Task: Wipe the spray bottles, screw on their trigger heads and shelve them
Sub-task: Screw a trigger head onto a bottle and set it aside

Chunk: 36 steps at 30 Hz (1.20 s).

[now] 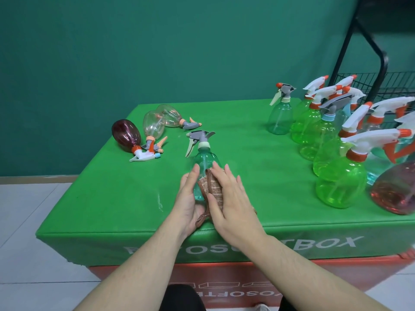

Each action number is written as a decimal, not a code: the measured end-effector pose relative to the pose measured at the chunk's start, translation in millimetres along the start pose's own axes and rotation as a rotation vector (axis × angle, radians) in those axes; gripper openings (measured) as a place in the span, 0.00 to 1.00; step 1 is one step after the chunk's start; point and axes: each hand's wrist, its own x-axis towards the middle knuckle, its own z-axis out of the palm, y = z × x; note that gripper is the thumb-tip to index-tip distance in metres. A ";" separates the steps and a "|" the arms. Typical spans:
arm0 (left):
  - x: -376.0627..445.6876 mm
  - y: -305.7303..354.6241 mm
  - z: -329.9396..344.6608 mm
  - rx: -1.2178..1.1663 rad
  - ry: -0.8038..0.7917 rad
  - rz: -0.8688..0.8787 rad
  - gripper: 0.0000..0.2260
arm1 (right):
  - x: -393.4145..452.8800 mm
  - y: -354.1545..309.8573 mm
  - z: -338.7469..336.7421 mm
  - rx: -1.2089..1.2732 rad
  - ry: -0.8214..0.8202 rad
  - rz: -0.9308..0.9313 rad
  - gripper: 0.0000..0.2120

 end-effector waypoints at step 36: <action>-0.5 2.2 -0.6 0.141 -0.070 -0.010 0.19 | 55.7 -6.8 -5.4 -0.075 -0.077 0.062 0.23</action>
